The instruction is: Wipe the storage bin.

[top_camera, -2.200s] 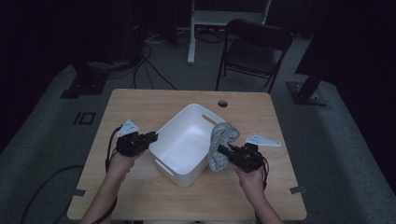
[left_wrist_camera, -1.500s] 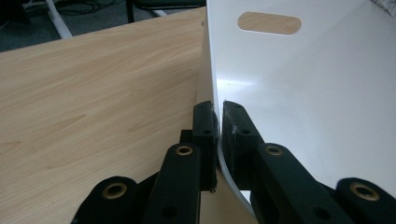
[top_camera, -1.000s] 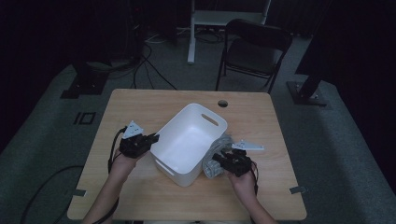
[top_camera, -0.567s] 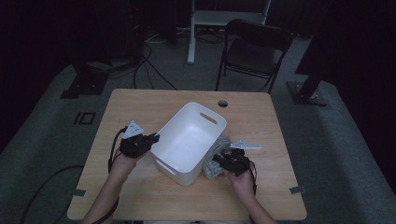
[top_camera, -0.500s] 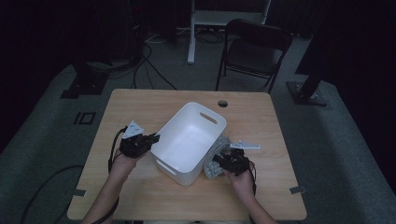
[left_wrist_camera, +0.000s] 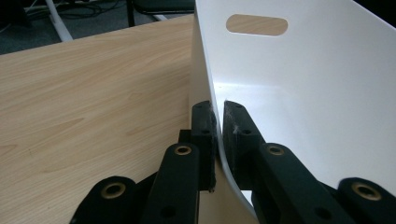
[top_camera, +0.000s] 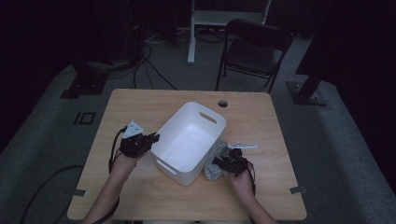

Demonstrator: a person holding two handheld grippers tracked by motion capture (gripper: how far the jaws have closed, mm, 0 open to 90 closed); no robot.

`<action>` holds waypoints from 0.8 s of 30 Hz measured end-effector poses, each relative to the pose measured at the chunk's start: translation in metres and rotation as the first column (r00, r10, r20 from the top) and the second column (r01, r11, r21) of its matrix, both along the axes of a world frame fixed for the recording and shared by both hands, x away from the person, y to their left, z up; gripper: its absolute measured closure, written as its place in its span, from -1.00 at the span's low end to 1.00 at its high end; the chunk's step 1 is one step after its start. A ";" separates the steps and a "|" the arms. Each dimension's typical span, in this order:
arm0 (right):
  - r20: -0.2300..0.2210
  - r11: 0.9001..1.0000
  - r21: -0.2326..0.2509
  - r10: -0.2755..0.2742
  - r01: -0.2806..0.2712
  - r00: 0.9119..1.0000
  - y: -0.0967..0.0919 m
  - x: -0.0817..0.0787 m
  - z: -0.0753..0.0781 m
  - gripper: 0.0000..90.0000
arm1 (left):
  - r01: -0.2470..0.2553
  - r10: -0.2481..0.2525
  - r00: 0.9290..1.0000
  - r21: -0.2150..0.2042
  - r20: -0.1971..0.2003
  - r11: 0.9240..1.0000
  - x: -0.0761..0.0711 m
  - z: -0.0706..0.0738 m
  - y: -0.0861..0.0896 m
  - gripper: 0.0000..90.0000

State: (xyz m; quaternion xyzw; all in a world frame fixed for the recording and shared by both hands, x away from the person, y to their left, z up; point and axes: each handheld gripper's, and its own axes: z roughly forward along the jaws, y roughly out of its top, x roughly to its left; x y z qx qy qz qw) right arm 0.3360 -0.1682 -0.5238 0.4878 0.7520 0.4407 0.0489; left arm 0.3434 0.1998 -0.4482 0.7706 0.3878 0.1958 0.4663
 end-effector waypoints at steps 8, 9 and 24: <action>0.218 0.996 0.086 0.020 -0.040 0.976 -0.005 -0.029 0.059 0.63 | -0.012 0.012 1.000 -0.003 0.004 1.000 0.001 -0.001 -0.002 0.86; 0.239 0.995 0.088 0.025 -0.048 0.971 -0.004 -0.032 0.064 0.63 | -0.014 0.014 1.000 0.000 0.005 1.000 0.001 -0.001 -0.003 0.86; 0.231 0.998 0.009 0.052 -0.055 0.972 0.013 -0.035 0.048 0.63 | -0.015 0.014 1.000 0.034 0.016 0.999 0.001 -0.002 -0.008 0.87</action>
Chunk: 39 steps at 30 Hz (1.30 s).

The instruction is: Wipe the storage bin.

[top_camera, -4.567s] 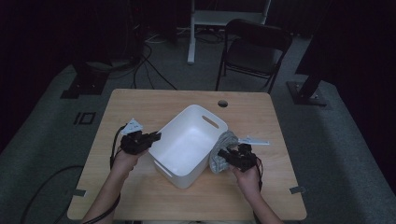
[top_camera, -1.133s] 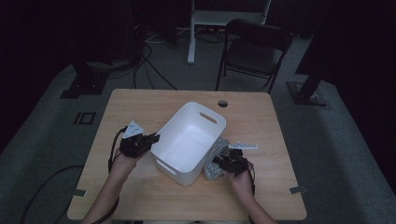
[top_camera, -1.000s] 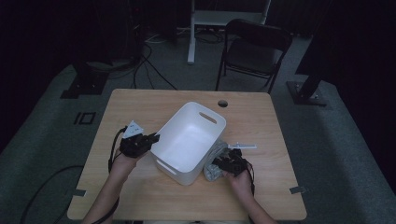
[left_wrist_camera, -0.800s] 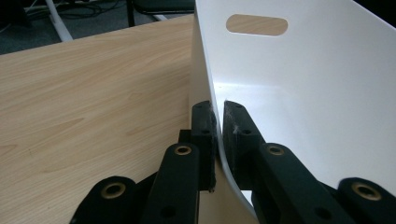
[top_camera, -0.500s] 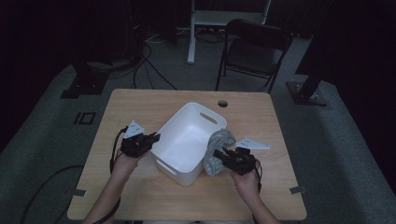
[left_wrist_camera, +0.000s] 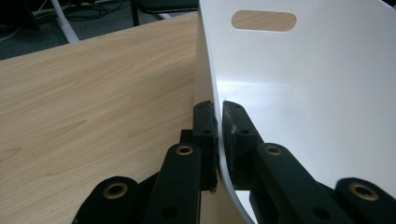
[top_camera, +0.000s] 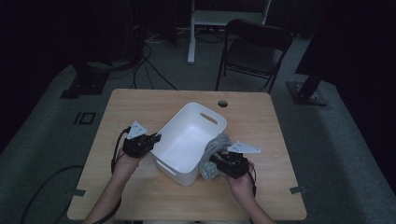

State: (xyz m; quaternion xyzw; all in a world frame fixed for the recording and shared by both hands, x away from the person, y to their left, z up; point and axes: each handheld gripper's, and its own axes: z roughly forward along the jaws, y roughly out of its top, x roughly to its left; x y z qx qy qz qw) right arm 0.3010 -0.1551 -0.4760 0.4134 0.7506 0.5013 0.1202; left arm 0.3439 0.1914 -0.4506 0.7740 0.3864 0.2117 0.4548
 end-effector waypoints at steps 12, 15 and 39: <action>-0.067 1.000 -0.010 -0.010 0.009 0.998 -0.002 0.010 -0.016 0.63 | -0.016 0.016 1.000 -0.006 -0.005 1.000 0.001 -0.001 -0.001 0.87; -0.080 1.000 -0.021 -0.017 0.015 0.997 -0.001 0.013 -0.020 0.63 | -0.014 0.014 1.000 0.001 -0.004 1.000 0.001 0.000 -0.001 0.87; -0.090 1.000 0.010 0.001 0.000 0.996 -0.005 0.010 -0.015 0.62 | -0.033 0.033 0.999 -0.011 -0.010 0.999 0.002 -0.001 -0.001 0.86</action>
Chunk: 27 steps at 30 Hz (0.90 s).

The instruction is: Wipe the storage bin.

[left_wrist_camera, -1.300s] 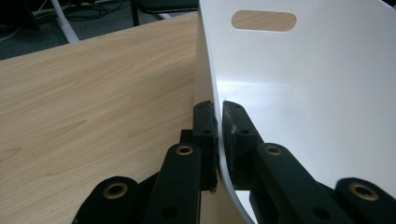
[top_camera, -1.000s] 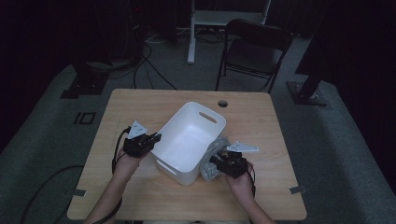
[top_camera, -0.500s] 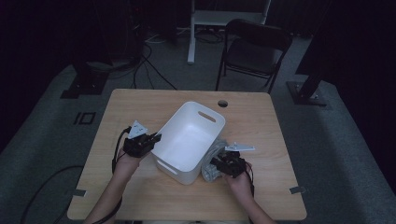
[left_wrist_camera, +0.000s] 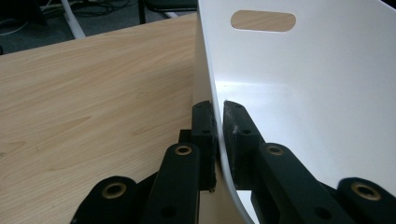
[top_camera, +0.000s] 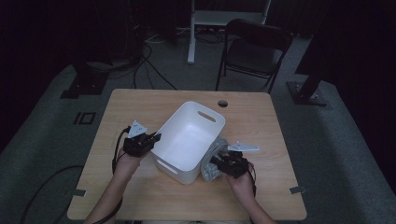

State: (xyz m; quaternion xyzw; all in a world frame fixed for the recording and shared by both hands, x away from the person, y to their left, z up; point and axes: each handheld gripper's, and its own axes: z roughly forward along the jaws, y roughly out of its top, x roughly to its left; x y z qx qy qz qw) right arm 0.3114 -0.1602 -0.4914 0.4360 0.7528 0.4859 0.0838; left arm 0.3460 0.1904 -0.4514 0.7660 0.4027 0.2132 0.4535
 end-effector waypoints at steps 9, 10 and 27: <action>0.147 0.999 0.013 0.042 -0.045 0.988 0.010 -0.027 0.026 0.62 | 0.006 -0.006 1.000 -0.004 0.000 1.000 0.000 0.000 -0.001 0.86; 0.142 0.999 0.017 0.041 -0.044 0.989 0.011 -0.026 0.024 0.62 | 0.013 -0.013 1.000 -0.002 0.002 1.000 0.000 0.000 -0.001 0.86; 0.064 0.999 -0.017 0.052 -0.051 0.997 0.012 -0.014 0.004 0.62 | 0.018 -0.018 1.000 -0.006 0.002 1.000 0.001 0.000 -0.001 0.86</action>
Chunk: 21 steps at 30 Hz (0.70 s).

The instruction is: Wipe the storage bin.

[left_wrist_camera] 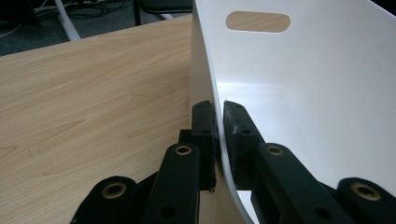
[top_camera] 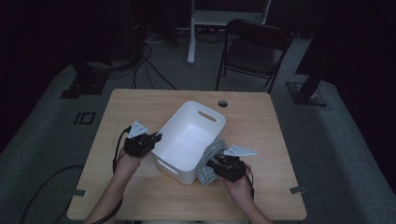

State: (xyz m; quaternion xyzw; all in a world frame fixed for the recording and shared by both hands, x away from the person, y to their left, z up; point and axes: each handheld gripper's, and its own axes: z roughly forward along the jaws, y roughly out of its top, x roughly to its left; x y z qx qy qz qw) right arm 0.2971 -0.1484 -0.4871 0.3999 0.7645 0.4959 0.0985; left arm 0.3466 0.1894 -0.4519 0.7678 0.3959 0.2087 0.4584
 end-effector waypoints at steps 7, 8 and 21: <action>-0.010 1.000 -0.011 0.004 -0.004 1.000 0.000 0.002 -0.007 0.62 | -0.001 0.001 1.000 -0.002 0.000 1.000 0.000 0.000 0.000 0.86; -0.010 1.000 -0.011 0.004 -0.004 1.000 0.000 0.002 -0.007 0.62 | -0.001 0.001 1.000 -0.002 0.000 1.000 0.000 0.000 0.000 0.86; -0.090 0.998 -0.067 0.004 -0.010 0.996 0.001 0.013 -0.029 0.62 | -0.003 0.003 1.000 -0.001 0.000 1.000 0.000 0.000 -0.001 0.85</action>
